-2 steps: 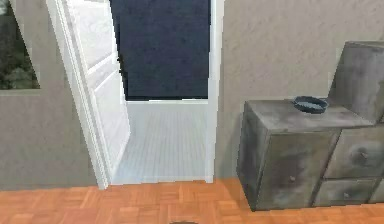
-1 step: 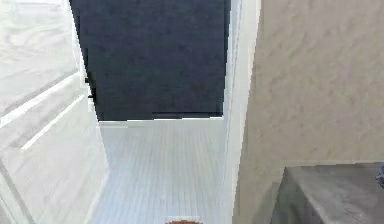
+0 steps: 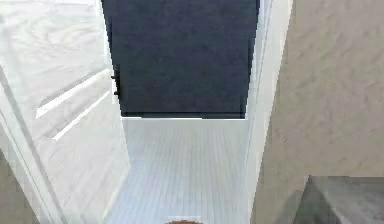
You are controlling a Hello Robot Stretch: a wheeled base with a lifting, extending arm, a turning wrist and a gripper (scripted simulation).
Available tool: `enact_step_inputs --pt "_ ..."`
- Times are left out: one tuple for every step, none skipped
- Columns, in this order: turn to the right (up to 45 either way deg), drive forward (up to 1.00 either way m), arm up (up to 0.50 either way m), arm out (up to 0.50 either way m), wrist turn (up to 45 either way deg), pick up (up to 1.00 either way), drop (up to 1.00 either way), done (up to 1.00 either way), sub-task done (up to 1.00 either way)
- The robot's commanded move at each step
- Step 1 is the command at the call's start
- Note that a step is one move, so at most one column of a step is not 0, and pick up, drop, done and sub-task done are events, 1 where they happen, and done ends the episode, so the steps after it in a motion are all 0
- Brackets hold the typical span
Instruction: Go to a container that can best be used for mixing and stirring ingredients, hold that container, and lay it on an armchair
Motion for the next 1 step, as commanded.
enact_step_inputs --pt "0.0 0.55 0.0 0.0 0.0 0.0 0.0 0.0 0.0"
